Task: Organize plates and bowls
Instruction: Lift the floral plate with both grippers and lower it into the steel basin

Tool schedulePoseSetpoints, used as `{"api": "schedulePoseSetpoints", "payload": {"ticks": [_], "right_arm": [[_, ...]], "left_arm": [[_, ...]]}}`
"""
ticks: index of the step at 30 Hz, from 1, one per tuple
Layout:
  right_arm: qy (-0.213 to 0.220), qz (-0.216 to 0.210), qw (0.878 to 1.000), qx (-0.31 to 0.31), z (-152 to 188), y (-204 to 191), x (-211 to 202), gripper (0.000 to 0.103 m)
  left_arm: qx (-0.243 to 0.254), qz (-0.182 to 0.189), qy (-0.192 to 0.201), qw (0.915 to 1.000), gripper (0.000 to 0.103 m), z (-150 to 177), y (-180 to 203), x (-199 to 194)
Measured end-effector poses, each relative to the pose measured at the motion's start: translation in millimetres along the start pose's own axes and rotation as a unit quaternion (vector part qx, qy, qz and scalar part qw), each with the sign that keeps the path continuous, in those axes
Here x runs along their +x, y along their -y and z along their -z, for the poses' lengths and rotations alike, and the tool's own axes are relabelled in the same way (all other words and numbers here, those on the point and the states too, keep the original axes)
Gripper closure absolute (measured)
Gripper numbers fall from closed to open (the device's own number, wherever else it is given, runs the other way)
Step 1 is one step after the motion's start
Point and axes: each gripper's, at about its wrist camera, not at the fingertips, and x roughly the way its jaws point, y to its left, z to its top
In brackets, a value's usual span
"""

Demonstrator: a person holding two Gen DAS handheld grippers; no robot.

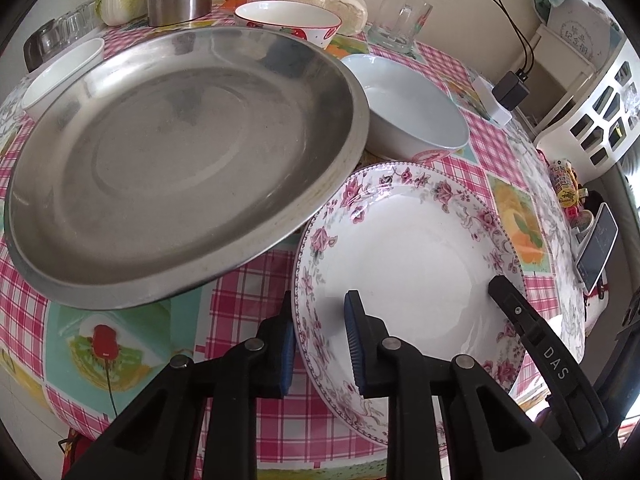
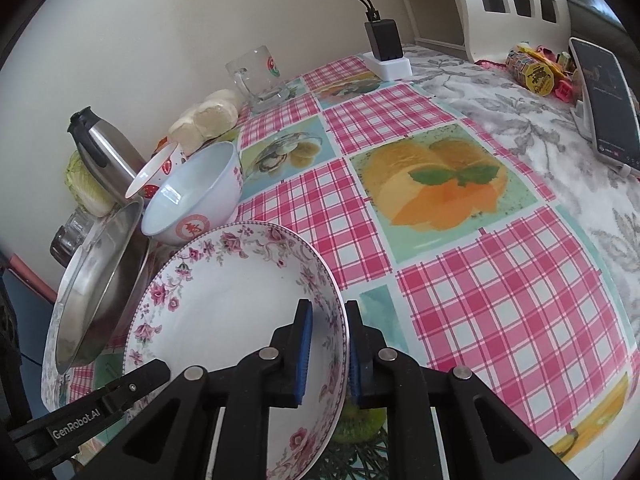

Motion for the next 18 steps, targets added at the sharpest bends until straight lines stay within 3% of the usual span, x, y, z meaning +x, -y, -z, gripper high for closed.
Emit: {"api": "schedulePoseSetpoints", "payload": {"ticks": [12,18], "right_arm": [[0.022,-0.008,1.0,-0.001,-8.4,4.3,-25.7,0.089],[0.034,-0.003,0.999,0.011,-11.3,13.3,-36.8,0.089]], "left_arm": [[0.001,0.031,0.021,0.9993,0.079,-2.3,9.8,-14.0],[0.025,0.035,0.039,0.9983,0.079,-0.5,24.5,-26.2]]}}
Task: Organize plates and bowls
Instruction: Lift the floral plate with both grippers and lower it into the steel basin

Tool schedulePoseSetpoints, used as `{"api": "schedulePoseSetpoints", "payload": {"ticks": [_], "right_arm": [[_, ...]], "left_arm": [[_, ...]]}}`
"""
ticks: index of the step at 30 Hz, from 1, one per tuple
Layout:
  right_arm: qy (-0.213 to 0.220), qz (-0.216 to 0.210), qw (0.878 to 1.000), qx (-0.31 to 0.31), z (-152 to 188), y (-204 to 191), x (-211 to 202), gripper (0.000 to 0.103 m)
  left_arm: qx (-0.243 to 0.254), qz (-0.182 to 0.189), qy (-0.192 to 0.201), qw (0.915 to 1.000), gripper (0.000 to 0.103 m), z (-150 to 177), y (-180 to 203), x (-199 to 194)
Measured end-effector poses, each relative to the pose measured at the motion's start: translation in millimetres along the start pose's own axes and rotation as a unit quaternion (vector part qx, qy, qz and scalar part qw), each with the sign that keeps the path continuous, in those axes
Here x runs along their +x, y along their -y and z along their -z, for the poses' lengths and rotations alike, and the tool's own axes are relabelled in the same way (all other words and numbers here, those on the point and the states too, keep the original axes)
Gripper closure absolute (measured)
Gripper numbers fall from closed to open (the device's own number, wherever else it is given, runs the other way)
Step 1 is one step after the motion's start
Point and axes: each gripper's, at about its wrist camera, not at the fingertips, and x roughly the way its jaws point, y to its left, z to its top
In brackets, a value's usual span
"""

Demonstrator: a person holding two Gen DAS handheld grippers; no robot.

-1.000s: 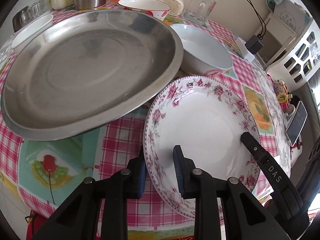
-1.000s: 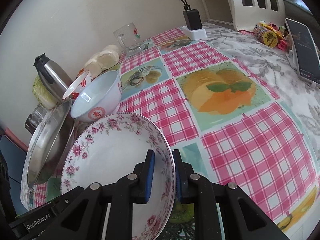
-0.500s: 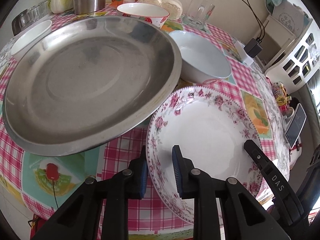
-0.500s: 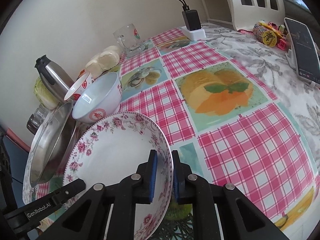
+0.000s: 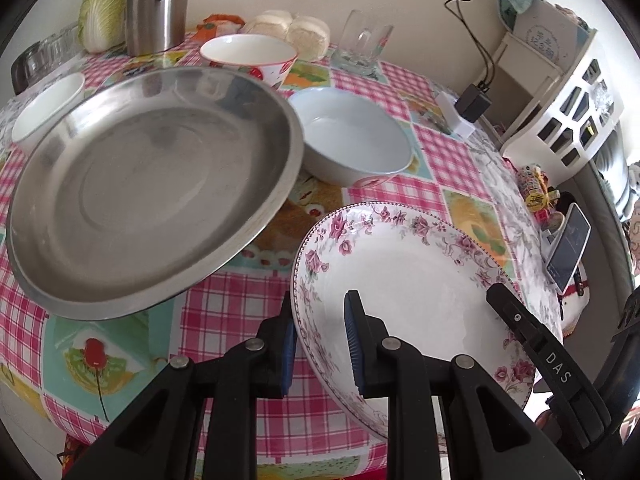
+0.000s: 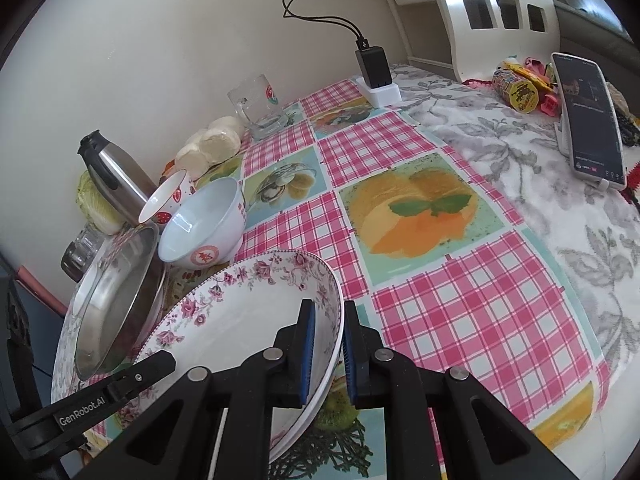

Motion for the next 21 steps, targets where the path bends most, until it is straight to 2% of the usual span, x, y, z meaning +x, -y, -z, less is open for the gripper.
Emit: {"api": "schedulePoseSetpoints", "payload": {"ticks": [9,14,21], "right_arm": [[0.045,-0.009,0.999,-0.001,-9.0,-8.5,-28.8,0.089],[0.066,-0.022,0.998,-0.003,-11.9,-20.6,-41.0,0.089],[0.073,-0.033,0.997,-0.016,-9.0,-46.8,-42.7,0.089]], "left_arm": [[0.018,0.013,0.042,0.9989,0.079,-10.5,6.6,-28.9],[0.017,0.023,0.064,0.9975,0.079,-18.4,-2.1,-46.9],[0.005,0.015,0.079,0.9967,0.079,-27.8,-23.6,-58.9]]}}
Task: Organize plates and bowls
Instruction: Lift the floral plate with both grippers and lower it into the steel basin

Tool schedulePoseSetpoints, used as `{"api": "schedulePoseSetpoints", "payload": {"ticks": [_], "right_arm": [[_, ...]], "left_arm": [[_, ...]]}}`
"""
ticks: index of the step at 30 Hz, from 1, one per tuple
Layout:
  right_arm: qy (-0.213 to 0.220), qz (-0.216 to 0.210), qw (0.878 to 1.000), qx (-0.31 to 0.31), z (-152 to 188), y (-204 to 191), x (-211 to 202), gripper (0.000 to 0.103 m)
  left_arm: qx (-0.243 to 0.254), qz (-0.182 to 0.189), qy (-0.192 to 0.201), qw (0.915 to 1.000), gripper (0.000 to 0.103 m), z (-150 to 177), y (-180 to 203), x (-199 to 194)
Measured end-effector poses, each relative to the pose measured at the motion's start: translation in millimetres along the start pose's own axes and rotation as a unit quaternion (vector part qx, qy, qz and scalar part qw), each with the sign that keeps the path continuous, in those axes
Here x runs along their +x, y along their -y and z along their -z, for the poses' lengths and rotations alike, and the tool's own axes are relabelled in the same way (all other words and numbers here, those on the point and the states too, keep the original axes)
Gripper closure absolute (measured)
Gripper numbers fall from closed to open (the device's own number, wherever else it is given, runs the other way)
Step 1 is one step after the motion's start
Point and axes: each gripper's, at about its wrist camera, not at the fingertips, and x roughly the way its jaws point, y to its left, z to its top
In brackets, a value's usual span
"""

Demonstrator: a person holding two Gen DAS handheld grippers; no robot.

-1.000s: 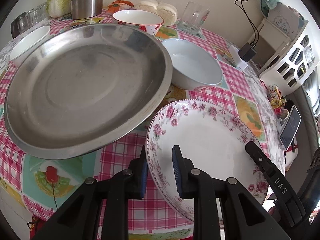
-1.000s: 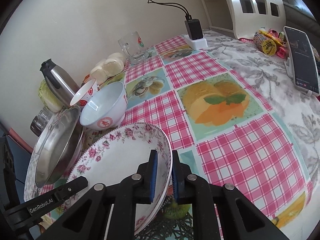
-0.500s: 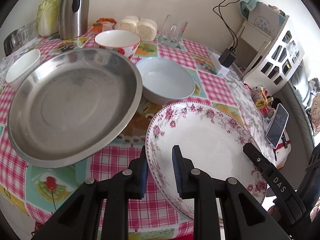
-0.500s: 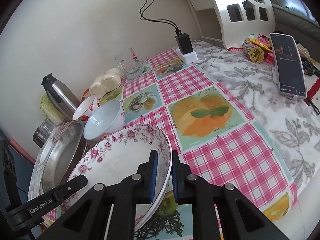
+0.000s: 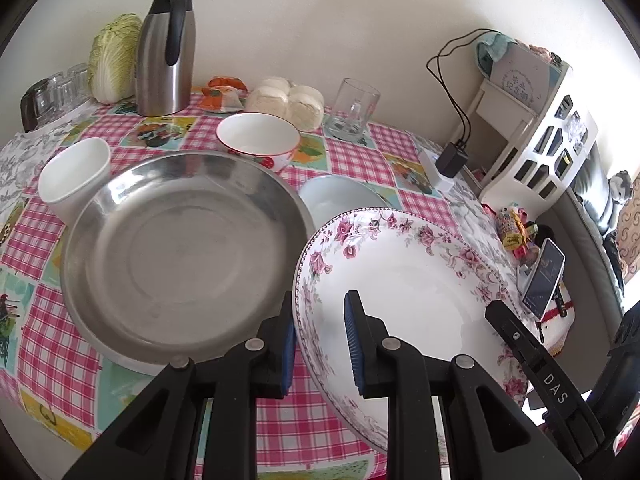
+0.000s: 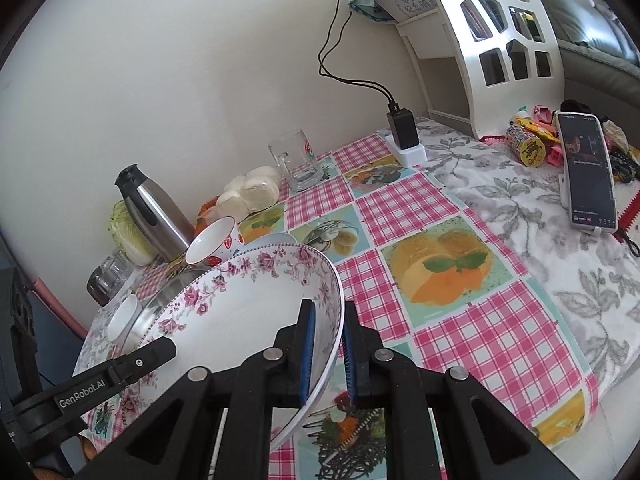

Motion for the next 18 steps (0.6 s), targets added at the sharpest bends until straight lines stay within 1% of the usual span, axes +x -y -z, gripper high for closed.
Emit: {"api": "schedulePoseSetpoints", "payload": {"ticks": [6,18], "right_arm": [[-0.007,-0.003,1.0,-0.01,6.0,-23.3,9.6,0.089],[-0.019,-0.029,0.999,-0.029,16.0,-77.0,32.0,0.089]], "left_arm": [[-0.022,-0.008,0.005,0.9997,0.079,-7.6,-25.5,-5.8],[-0.078,-0.022,0.016,0.9966,0.079,-18.8,-85.5,-14.4]]}}
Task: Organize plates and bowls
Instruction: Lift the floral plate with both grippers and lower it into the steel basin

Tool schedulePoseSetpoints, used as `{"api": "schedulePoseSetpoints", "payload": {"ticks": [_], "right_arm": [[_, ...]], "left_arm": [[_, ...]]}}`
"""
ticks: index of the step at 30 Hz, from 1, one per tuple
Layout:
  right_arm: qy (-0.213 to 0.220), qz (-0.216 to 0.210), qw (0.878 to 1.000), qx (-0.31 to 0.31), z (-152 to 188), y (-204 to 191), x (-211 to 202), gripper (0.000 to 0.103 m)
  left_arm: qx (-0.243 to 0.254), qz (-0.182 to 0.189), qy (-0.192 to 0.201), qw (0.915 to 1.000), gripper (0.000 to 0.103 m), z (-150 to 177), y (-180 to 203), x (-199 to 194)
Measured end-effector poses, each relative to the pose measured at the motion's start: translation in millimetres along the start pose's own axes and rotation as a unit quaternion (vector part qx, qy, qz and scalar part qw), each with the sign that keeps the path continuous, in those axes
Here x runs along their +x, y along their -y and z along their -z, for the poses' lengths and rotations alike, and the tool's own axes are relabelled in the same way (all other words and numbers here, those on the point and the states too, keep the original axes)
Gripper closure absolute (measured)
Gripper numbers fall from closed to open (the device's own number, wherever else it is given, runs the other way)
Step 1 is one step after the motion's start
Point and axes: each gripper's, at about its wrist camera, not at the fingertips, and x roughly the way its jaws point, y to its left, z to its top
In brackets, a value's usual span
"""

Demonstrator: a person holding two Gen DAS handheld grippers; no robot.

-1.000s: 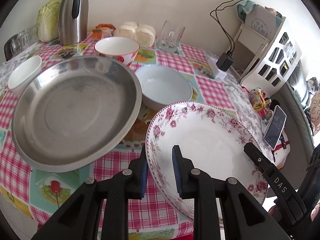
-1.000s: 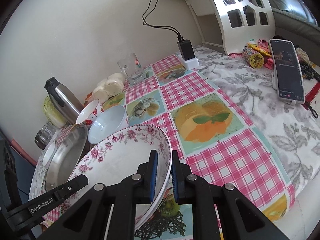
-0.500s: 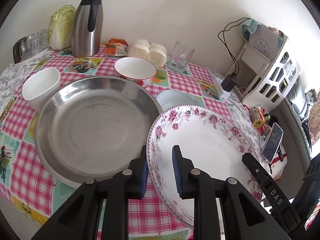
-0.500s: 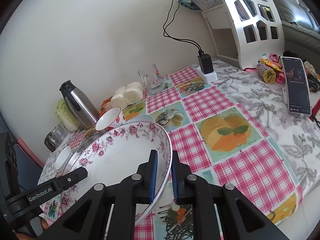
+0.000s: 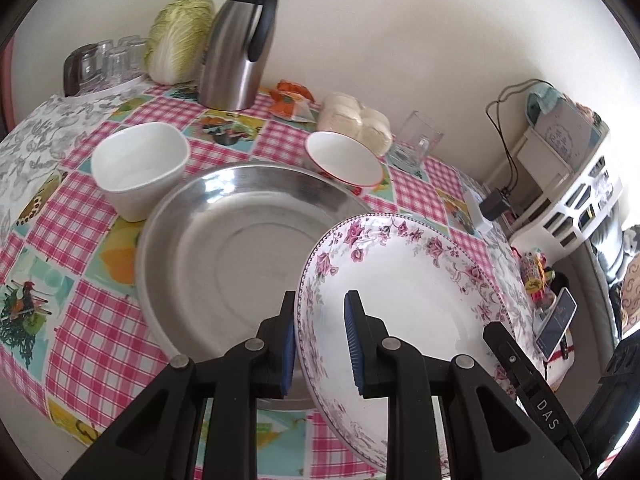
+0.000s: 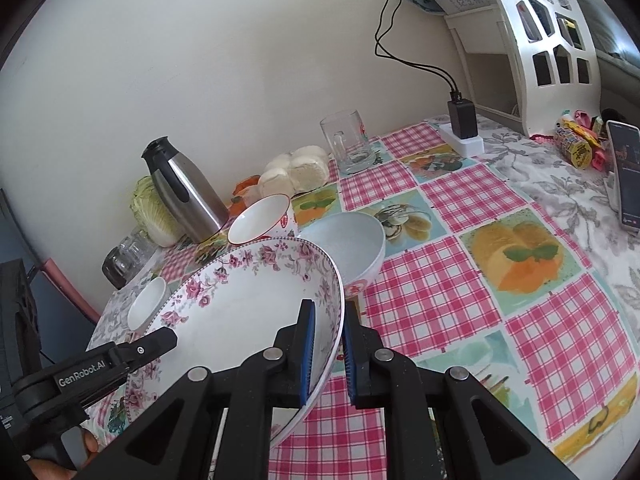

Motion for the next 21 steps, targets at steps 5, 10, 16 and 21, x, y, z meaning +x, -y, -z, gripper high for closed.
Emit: {"api": "schedulePoseSetpoints", "payload": {"ticks": [5,10,16,21], "right_arm": [[-0.008,-0.01,1.0,-0.026,2.5,-25.7,16.1,0.089],[-0.024,-0.018,0.999,-0.035,6.6,-43.8,37.0,0.089],[-0.04,-0.014,0.998,-0.039,10.0,-56.3,62.1,0.089],[-0.045,-0.007,0.998,-0.048,7.8,-60.4,76.0,0.089]], "left_arm": [[-0.026,-0.01,0.006,0.9996,0.079,-7.8,-25.2,1.0],[-0.053,-0.016,0.006,0.9984,0.079,-14.1,-49.8,7.1],[-0.073,-0.02,0.003,0.9971,0.079,-20.8,-65.6,23.1],[-0.092,-0.01,-0.005,0.9957,0.079,-27.9,-75.8,40.9]]}}
